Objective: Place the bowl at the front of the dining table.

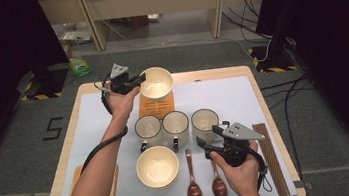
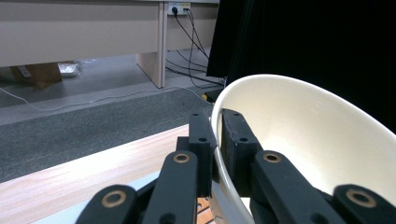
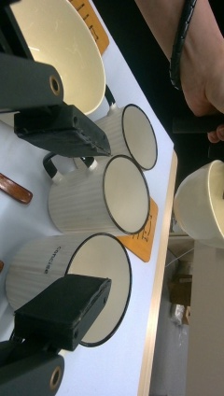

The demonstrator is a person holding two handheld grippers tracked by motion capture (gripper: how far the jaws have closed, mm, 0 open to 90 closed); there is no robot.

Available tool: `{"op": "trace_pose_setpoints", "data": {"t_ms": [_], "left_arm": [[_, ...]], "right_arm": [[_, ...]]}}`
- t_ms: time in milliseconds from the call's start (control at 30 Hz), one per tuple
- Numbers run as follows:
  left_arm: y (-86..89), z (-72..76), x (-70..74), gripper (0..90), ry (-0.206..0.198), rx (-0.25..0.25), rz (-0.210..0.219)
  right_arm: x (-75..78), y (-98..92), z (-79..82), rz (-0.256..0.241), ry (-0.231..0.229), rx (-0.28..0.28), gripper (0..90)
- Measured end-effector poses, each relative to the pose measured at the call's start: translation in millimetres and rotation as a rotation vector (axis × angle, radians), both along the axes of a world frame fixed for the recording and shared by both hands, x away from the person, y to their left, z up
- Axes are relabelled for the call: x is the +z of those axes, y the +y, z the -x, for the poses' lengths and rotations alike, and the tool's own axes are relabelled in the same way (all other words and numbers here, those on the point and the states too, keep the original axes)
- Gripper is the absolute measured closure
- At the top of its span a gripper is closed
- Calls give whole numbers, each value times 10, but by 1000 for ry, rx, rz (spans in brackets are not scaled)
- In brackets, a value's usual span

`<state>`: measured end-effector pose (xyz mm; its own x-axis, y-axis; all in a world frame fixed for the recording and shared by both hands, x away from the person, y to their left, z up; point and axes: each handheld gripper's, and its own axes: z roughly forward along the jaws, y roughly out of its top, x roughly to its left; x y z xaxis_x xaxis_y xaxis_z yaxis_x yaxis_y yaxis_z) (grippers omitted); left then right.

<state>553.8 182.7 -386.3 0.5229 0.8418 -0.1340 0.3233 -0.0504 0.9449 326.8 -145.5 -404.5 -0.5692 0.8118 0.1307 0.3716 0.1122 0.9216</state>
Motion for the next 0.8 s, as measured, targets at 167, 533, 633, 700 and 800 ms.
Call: {"op": "trace_pose_setpoints", "data": {"t_ms": [167,533,633,700,800], "left_arm": [[-5,-51,-61,827,20,8,-2],[4,-195,-223,827,82,13,-10],[0,-226,-259,827,93,14,-15],[-8,-247,-286,827,103,16,-24],[-8,-279,-353,827,125,29,-33]], "right_arm": [[-10,-1,-9,2,4,1,306],[-6,-2,-7,3,0,3,306],[-3,1,-4,2,0,5,306],[-4,1,-5,3,0,5,306],[-1,-7,-3,3,1,2,306]]}}
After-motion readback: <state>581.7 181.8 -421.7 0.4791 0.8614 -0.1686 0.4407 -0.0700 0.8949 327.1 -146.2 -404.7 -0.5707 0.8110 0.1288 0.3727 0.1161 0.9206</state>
